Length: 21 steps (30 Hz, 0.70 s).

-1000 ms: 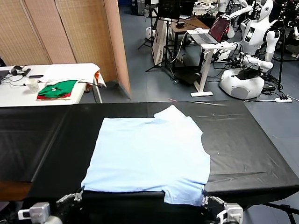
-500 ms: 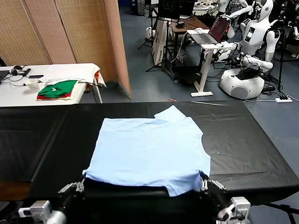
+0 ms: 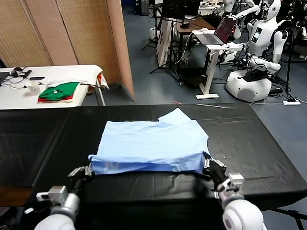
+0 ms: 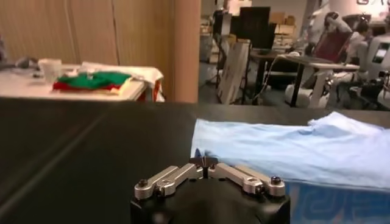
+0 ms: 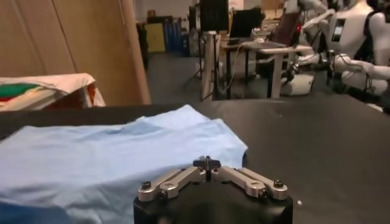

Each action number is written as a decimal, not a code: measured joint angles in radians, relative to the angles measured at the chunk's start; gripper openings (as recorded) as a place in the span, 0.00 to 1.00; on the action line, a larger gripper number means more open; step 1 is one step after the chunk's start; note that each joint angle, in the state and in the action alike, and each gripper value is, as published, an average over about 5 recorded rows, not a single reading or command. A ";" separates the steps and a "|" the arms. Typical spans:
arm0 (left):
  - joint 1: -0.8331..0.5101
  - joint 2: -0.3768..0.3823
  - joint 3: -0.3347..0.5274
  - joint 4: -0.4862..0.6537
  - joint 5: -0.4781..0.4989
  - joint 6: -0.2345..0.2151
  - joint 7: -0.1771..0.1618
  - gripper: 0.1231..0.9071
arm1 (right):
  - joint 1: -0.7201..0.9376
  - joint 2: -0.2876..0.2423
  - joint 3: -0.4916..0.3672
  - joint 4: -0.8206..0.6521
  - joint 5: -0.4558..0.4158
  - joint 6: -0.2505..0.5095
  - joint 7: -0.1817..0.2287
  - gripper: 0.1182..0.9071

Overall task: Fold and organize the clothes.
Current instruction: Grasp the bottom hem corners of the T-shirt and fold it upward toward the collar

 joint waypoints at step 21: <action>-0.191 0.031 0.108 0.200 -0.007 -0.009 -0.033 0.03 | -0.035 -0.022 0.040 0.043 0.037 -0.112 -0.032 0.48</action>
